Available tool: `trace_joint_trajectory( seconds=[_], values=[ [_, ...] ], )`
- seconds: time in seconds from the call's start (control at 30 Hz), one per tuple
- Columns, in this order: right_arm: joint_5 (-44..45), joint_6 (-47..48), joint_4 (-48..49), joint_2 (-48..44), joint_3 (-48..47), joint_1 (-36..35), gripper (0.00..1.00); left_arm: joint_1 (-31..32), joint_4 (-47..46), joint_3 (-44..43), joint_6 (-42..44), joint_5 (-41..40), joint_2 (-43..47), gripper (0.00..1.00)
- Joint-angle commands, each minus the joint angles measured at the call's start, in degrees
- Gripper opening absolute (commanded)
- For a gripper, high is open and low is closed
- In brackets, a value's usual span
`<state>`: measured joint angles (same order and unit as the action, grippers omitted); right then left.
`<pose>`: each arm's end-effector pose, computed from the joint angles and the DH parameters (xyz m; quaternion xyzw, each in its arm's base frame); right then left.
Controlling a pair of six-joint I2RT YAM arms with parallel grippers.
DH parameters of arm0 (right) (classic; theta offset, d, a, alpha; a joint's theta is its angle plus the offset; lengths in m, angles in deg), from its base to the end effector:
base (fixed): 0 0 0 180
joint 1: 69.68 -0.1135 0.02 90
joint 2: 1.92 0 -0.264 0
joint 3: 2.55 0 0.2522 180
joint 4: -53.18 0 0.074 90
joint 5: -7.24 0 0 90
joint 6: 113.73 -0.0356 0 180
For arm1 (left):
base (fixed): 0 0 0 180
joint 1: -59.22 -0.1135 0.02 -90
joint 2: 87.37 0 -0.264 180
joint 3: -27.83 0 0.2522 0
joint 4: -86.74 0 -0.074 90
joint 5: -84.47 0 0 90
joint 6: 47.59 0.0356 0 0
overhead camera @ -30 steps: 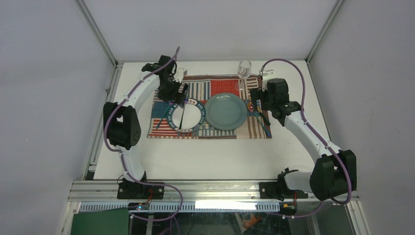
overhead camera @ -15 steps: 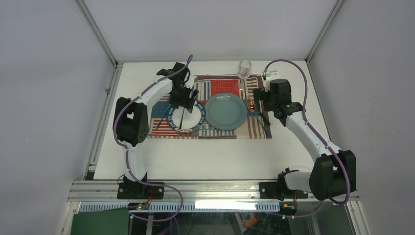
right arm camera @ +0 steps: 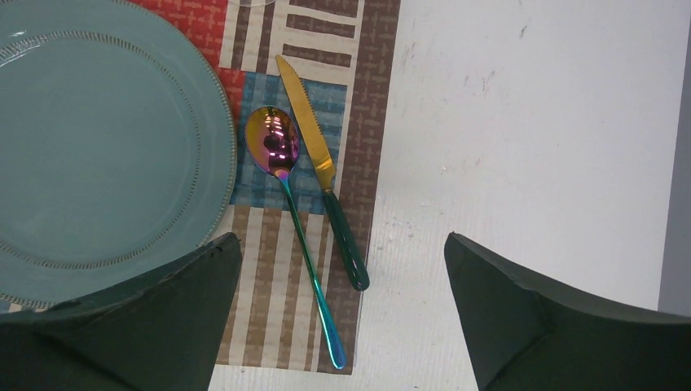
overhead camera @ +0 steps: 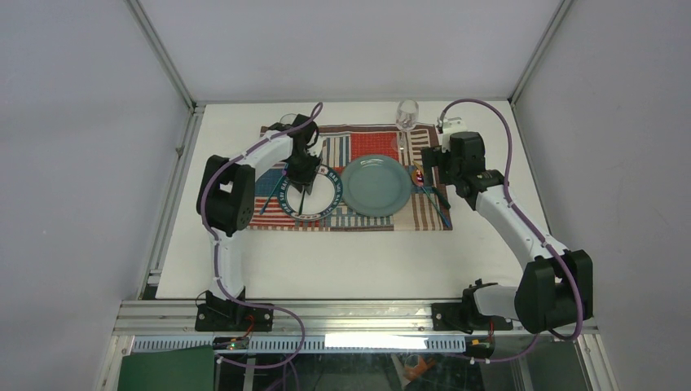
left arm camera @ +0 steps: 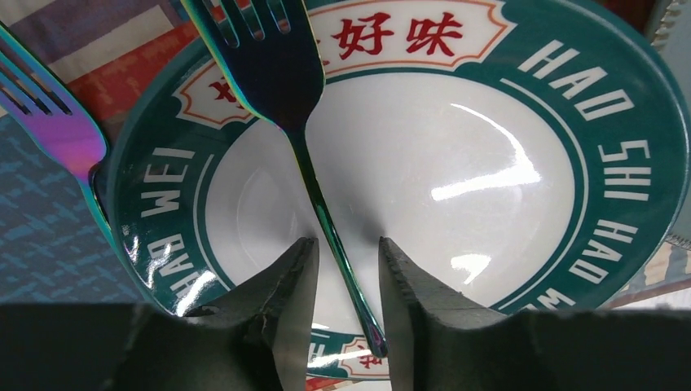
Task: Set the dinner table for one person
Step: Adjust the fork on the napkin.
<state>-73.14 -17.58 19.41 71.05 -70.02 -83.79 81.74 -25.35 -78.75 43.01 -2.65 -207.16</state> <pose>0.2712 0.0620 0.2727 -0.1230 0.8927 -0.0460 0.4311 0.3814 -0.1601 0.1767 0.2016 0.9761 -0.0393 0.0712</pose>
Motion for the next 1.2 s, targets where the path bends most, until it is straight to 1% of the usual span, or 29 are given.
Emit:
trace_joint_trajectory(
  seconds=[0.0,0.13,0.17,0.2,0.4,0.53,0.6,0.67,0.73,0.8,0.87,0.97,1.17],
  values=[
    [-0.6,0.53,2.34,-2.2,-0.31,0.37,1.0,0.42,-2.11,-0.6,-0.89,-0.25,0.42,0.28],
    [-0.76,0.59,2.17,-1.9,-0.31,0.35,0.99,0.42,-1.97,-0.75,-0.28,-2.47,2.31,0.06],
    [-0.65,0.61,2.17,-1.91,-0.31,0.38,0.99,0.42,-2.02,-0.56,-0.17,-3.61,3.16,0.01],
    [-0.73,0.77,2.19,-1.89,-0.29,0.37,0.99,0.42,-1.99,-0.39,0.5,-4.23,4.04,0.0],
    [-1.82,0.62,2.43,-1.8,-0.53,0.36,0.99,0.25,-0.42,1.65,2.13,-10.09,11.17,0.0],
    [-2.0,0.76,2.22,-1.85,-0.51,0.4,0.99,-0.77,0.25,3.69,4.24,-16.25,17.24,0.0],
    [-2.01,0.63,2.26,-2.16,-0.6,0.34,0.99,-3.4,1.44,4.61,4.62,-15.56,19.47,0.0],
    [-2.25,0.64,2.34,-2.35,-0.52,0.38,0.99,-7.51,2.46,5.94,5.24,-13.51,20.62,0.0],
    [-2.43,0.66,2.34,-2.63,-0.65,0.33,1.0,-11.91,2.2,7.28,6.99,-11.96,20.8,0.0],
    [-2.72,0.63,2.41,-2.69,-0.9,0.39,0.99,-14.77,-0.53,9.26,9.2,-11.7,20.53,0.0],
    [-2.68,0.46,2.34,-2.73,-1.16,0.35,0.99,-15.32,-3.69,11.22,11.04,-11.4,19.99,0.0],
    [-0.11,0.29,2.68,-2.94,-1.59,0.35,0.99,-15.34,-6.9,12.2,11.01,-11.71,17.47,0.0],
    [-0.25,1.08,3.03,-4.77,-1.55,0.37,1.0,-15.37,-9.06,10.42,10.12,-10.26,11.42,0.0]
  ],
)
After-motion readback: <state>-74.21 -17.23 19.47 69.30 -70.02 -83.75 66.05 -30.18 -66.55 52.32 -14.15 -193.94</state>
